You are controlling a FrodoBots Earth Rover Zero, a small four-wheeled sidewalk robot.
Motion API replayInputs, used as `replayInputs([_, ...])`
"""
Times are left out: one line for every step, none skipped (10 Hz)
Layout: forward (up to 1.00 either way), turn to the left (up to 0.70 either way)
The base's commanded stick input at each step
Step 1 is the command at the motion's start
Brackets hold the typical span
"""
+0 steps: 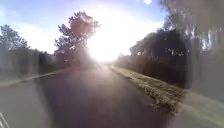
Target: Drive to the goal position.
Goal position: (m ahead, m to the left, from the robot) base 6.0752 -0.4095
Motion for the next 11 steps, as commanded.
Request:
replayInputs([1.00,0.00])
replayInputs([1.00,0.00])
replayInputs([1.00,0.00])
replayInputs([1.00,0.00])
replayInputs([1.00,0.00])
replayInputs([1.00,0.00])
replayInputs([1.00,0.00])
replayInputs([1.00,0.00])
replayInputs([1.00,0.00])
replayInputs([1.00,0.00])
replayInputs([1.00,0.00])
